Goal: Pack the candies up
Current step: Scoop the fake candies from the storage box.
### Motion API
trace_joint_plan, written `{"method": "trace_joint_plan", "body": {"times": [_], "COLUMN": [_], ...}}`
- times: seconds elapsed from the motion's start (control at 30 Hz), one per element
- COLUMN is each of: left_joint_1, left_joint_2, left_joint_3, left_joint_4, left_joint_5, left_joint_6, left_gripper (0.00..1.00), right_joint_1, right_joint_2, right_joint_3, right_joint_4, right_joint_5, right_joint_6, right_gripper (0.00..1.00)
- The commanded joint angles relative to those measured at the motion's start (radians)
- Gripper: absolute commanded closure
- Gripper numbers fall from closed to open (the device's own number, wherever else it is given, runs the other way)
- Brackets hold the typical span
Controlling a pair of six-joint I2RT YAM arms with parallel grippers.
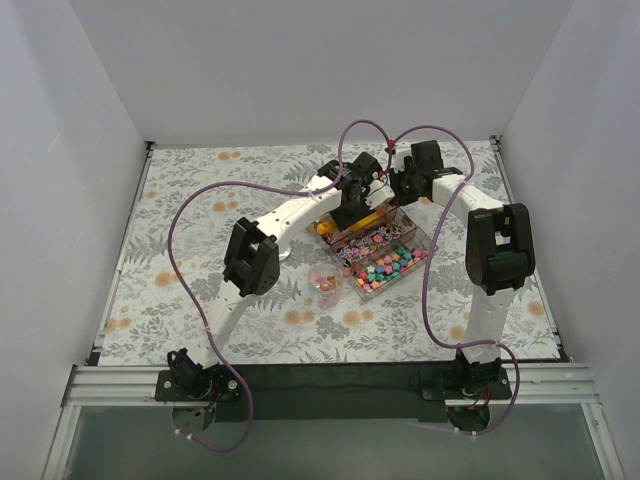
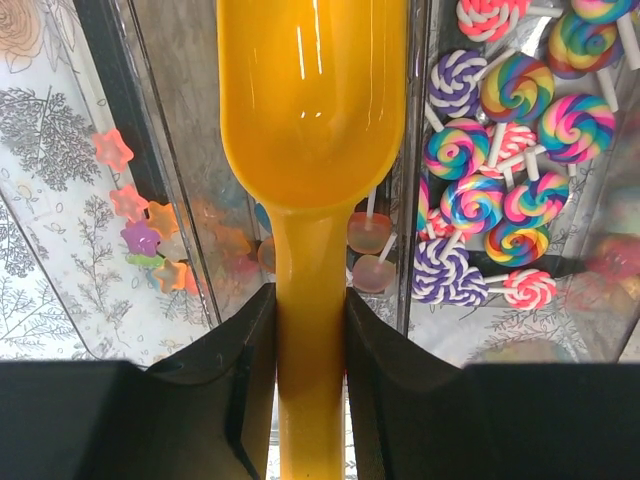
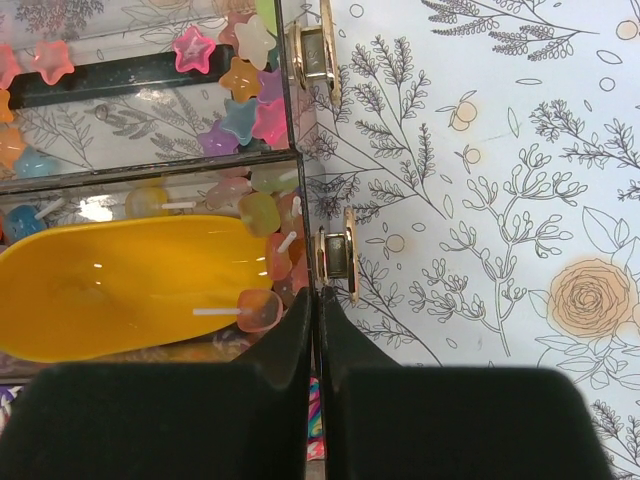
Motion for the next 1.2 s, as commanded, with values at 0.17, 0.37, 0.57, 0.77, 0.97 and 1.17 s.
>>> {"method": "trace_joint_plan", "body": {"times": [0.17, 0.37, 0.57, 0.77, 0.97, 1.17], "left_joint_1": [-0.025, -0.028, -0.031, -0.020, -0.010, -0.010], "left_joint_2": [-0.014, -0.034, -0.007, -0.069, -0.069, -0.069], "left_joint_3": [-0.022, -0.086, -0.128, -0.312, -0.333, -0.238], "left_joint_4": [0.187, 0.279, 0.277, 0.332, 0.331, 0.291], "left_joint_5": [0.171, 0.243, 0.242, 0.170, 0.157, 0.142], "left_joint_6": [-0.009, -0.058, -0.075, -0.067, -0.073, -0.067], "left_gripper": [1.00, 1.00, 1.00, 1.00, 1.00, 1.00], "right_joint_1": [0.046, 0.039, 0.012, -0.014, -0.019, -0.019], "right_joint_2": [0.006, -0.004, -0.007, -0.001, -0.001, -0.044], "right_joint_3": [0.010, -0.051, -0.115, -0.166, -0.180, -0.165], "right_joint_4": [0.090, 0.132, 0.207, 0.248, 0.251, 0.248], "right_joint_5": [-0.104, -0.103, -0.147, -0.173, -0.186, -0.182], "right_joint_6": [0.105, 0.122, 0.162, 0.148, 0.145, 0.144], "right_gripper": [0.99, 0.99, 0.99, 0.99, 0.99, 0.99]}}
